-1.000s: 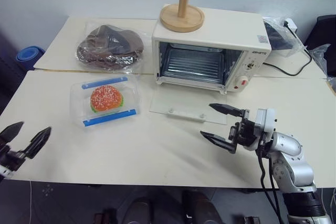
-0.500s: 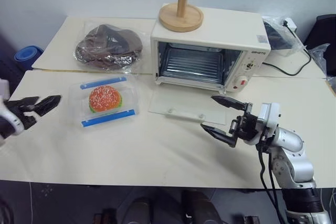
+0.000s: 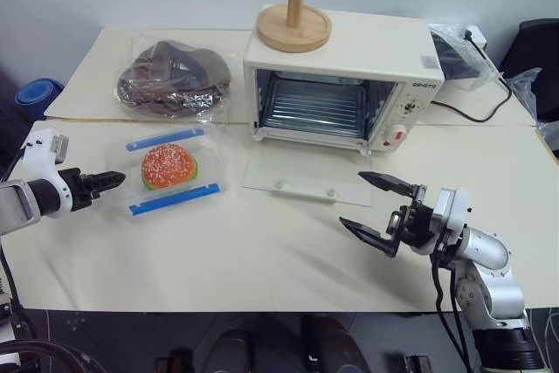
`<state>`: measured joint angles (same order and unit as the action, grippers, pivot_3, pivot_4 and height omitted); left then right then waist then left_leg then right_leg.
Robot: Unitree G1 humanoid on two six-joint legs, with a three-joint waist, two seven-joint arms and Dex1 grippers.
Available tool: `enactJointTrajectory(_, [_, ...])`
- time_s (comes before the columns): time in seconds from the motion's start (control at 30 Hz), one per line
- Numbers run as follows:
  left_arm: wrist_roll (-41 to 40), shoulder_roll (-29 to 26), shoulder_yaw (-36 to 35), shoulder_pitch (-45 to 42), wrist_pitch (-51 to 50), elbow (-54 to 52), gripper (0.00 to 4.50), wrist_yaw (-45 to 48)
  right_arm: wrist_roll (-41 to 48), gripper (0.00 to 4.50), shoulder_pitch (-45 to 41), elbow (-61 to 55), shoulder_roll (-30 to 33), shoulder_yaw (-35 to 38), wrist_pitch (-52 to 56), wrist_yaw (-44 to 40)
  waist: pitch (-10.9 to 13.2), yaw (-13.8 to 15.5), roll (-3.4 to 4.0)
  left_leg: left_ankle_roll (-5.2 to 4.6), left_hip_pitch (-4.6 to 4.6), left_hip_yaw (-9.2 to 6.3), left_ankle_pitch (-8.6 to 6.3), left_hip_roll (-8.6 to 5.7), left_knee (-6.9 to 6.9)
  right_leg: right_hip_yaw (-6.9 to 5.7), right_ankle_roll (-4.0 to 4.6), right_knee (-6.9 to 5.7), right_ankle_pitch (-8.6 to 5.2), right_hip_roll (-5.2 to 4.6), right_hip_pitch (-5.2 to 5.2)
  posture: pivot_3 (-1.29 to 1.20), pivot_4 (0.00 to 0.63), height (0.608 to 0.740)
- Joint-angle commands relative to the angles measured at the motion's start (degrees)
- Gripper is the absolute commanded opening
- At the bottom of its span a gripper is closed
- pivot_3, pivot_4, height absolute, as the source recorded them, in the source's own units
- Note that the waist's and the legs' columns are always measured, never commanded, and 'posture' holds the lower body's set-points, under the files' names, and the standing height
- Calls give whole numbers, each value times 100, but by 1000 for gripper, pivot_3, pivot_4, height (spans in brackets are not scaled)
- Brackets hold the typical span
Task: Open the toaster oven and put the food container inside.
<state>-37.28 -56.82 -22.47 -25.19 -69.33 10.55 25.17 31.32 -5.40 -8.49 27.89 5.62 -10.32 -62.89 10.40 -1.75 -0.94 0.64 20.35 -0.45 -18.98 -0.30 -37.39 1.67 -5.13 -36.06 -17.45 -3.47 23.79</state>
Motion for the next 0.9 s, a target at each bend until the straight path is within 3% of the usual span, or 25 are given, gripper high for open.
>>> enactJointTrajectory(0.03, [168, -161, -26, -173, -25, 130, 1044, 106, -50, 4500, 20, -76, -14, 114, -165, 68, 0, 3, 0, -1, -2, -1, 1, 0, 1, -1, 0, -5, 0, 1, 0, 0, 150, 740])
enactJointTrajectory(0.17, [138, -321, -41, -330, -165, -40, 57, 291, -92, 4500, 12, -140, 7, 92, -133, 165, 1, 9, -1, -3, -4, -3, 2, 1, -2, -1, 2, -18, -1, 1, 2, 0, 150, 740])
enactJointTrajectory(0.33, [-4, -622, 71, -567, -507, -613, 45, 517, -152, 4500, 41, -186, 98, 143, -62, 314, 3, 18, -8, 9, 9, -4, 8, 0, -4, -1, 2, -39, -1, 0, 12, 0, 150, 740])
enactJointTrajectory(0.43, [-95, -473, 292, -983, -863, -1033, 45, 457, -216, 4500, 108, -166, 197, 237, -49, 417, 3, 69, -8, 8, 15, -7, 7, -4, -11, -3, 1, -37, -1, -4, 11, 0, 150, 740])
enactJointTrajectory(0.7, [210, 1142, 1248, -2472, -1469, -1470, 45, -383, -222, 4500, 816, -334, 428, 687, -37, 618, 4, 182, -11, 2, 22, -7, 3, -8, -54, -4, -3, -50, 1, 2, 1, 0, 150, 740])
enactJointTrajectory(0.9, [776, 2425, 1910, -3263, -870, -641, 45, -768, -208, 4500, 1097, -547, 386, 795, -12, 767, 6, 148, -14, 5, 23, 6, 4, -3, -66, 6, -6, -63, 2, 16, 4, 0, 150, 740])
